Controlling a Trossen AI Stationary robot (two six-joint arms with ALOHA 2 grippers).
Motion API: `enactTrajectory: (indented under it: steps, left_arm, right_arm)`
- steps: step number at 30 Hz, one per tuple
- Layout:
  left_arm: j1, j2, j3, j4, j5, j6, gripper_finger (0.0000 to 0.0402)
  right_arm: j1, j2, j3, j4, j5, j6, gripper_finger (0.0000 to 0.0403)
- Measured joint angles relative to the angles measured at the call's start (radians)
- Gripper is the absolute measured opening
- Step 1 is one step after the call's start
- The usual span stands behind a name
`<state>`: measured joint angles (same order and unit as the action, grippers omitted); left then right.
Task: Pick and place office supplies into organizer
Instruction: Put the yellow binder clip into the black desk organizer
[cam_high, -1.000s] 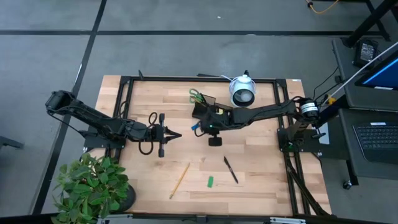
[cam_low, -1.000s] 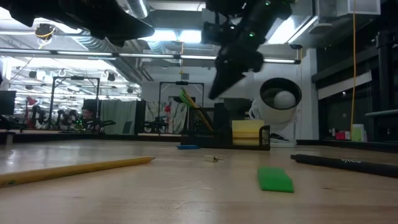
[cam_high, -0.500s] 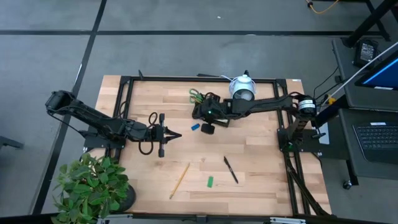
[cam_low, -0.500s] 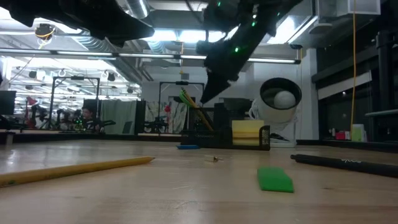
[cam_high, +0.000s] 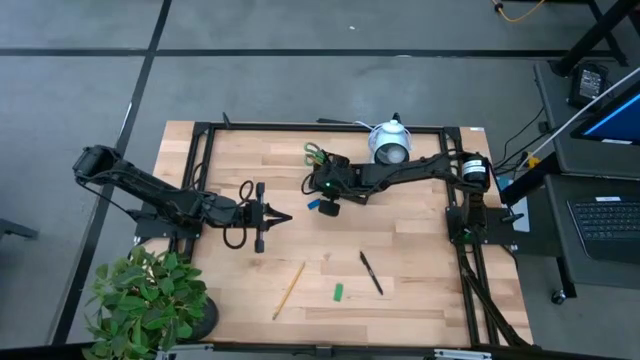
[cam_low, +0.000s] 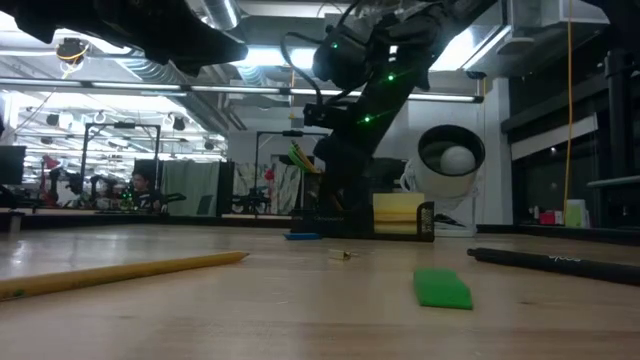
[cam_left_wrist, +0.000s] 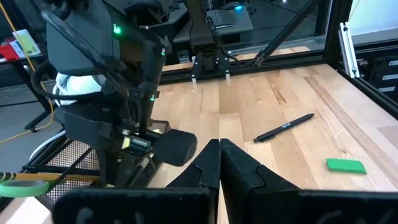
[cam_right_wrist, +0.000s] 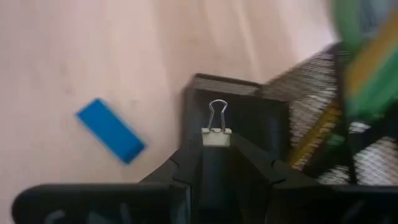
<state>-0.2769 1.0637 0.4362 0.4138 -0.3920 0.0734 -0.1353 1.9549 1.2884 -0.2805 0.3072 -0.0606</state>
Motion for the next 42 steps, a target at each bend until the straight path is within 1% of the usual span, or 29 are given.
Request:
enactTrajectory:
  steps: [2, 15, 18, 27, 38, 42]
  left_arm:
    - [0.000, 0.000, 0.000, 0.000, 0.000, 0.000, 0.0005]
    - [0.000, 0.000, 0.000, -0.004, 0.000, 0.000, 0.0005]
    - [0.000, 0.000, 0.000, -0.004, 0.000, 0.000, 0.0005]
    - [0.000, 0.000, 0.000, -0.004, 0.000, 0.000, 0.0004]
    - [-0.001, 0.000, 0.000, -0.004, 0.000, -0.008, 0.0002]
    - [-0.001, 0.000, 0.000, -0.004, 0.000, -0.009, 0.0005]
  right_arm:
    - [0.000, 0.000, 0.000, 0.002, 0.014, -0.006, 0.0077]
    - [-0.010, 0.000, 0.000, -0.030, 0.014, -0.014, 0.0077]
    - [-0.017, 0.000, 0.000, -0.043, 0.014, 0.004, 0.0077]
    - [-0.017, 0.000, 0.000, -0.041, 0.014, -0.026, 0.0077]
    - [-0.029, 0.000, 0.000, -0.030, 0.015, -0.024, 0.0077]
    - [-0.029, 0.000, 0.000, -0.029, 0.015, -0.023, 0.0090]
